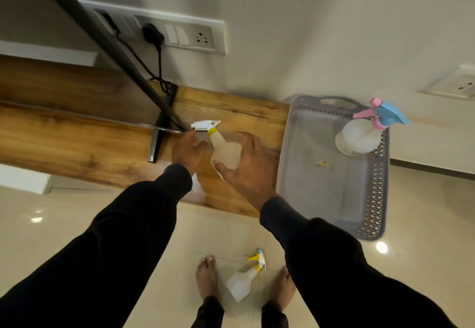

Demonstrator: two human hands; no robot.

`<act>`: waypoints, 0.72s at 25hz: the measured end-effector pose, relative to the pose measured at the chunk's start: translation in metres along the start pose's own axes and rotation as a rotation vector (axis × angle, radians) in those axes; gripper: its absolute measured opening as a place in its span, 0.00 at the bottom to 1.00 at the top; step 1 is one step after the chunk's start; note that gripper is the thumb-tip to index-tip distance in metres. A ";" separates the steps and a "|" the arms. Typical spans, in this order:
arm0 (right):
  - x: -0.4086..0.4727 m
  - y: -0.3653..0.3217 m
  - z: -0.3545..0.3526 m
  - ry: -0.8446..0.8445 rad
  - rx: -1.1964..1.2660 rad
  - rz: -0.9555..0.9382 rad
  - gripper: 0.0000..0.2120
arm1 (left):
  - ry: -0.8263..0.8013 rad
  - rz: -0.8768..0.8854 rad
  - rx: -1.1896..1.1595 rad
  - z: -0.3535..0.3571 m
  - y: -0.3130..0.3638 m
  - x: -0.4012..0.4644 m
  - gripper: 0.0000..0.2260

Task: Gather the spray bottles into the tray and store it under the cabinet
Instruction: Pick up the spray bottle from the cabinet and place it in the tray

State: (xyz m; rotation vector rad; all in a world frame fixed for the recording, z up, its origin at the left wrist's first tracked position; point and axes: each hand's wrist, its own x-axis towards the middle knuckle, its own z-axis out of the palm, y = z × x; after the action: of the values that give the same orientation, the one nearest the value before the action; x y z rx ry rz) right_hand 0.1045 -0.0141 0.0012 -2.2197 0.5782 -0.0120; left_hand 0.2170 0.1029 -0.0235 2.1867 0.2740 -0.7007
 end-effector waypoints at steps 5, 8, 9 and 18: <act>0.023 0.000 0.037 -0.102 -0.172 0.170 0.49 | -0.085 -0.182 -0.263 0.020 -0.010 0.026 0.22; 0.033 0.009 0.046 -0.115 -0.177 0.262 0.48 | -0.058 -0.232 -0.482 0.027 -0.005 0.049 0.22; 0.033 0.011 0.048 -0.107 -0.169 0.264 0.46 | -0.059 -0.270 -0.547 0.028 -0.003 0.054 0.22; 0.009 0.016 0.044 -0.005 -0.136 0.204 0.42 | -0.201 -0.264 -0.639 0.027 0.007 0.048 0.21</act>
State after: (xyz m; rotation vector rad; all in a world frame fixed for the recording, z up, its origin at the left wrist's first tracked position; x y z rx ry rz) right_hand 0.1147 0.0048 -0.0412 -2.2805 0.8216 0.1422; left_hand 0.2488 0.0759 -0.0608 1.4771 0.5979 -0.8328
